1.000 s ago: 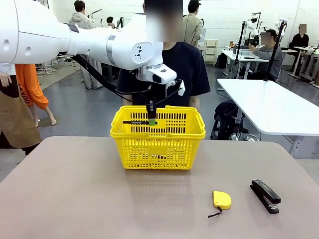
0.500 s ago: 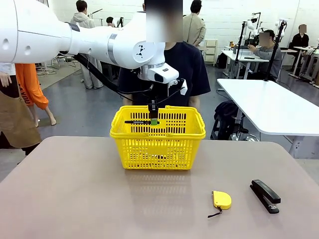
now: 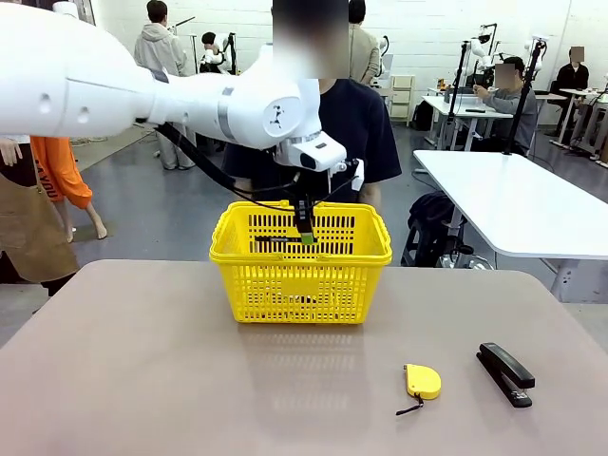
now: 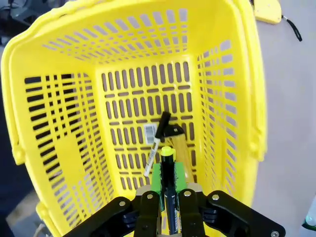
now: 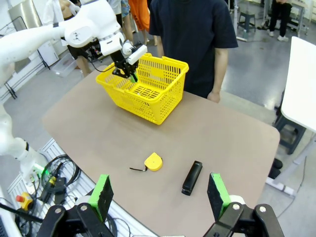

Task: Place the items the person wants into the basket.
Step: Pick up the item the person points to and place it in the Market Basket.

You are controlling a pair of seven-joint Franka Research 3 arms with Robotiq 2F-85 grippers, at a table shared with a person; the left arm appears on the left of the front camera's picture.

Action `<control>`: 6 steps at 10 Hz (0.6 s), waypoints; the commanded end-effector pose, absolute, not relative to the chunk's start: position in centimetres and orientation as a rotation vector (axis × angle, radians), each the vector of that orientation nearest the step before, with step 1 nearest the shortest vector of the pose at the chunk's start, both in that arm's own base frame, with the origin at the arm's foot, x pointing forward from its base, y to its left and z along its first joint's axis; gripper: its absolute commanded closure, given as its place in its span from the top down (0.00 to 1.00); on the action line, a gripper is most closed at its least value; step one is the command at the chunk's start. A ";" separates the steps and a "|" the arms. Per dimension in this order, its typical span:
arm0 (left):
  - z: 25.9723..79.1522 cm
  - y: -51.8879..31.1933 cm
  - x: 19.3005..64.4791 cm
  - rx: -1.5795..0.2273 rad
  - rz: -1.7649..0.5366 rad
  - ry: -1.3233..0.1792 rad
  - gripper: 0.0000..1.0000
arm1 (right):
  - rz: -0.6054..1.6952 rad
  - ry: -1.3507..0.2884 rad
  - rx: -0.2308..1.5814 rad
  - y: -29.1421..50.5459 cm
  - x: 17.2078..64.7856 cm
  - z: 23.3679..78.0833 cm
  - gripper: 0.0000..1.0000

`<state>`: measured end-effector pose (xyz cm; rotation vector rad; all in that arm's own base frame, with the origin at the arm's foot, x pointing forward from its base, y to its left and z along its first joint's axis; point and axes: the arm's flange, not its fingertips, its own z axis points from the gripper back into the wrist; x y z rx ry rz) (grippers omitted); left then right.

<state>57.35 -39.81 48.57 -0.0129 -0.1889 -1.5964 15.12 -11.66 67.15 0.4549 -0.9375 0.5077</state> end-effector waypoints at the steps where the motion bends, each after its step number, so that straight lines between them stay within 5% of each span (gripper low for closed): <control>1: 47.9 -40.2 60.2 -0.075 -1.604 -0.143 0.12 | 0.500 -0.921 0.450 -11.6 15.2 67.0 1.00; 5: 44.9 -40.9 61.3 -0.095 -1.593 -0.059 0.12 | 0.500 -0.921 0.450 -11.6 15.2 67.0 1.00; 6: 44.6 -40.9 60.9 -0.106 -1.586 -0.056 0.72 | 0.500 -0.921 0.450 -11.6 15.2 67.0 1.00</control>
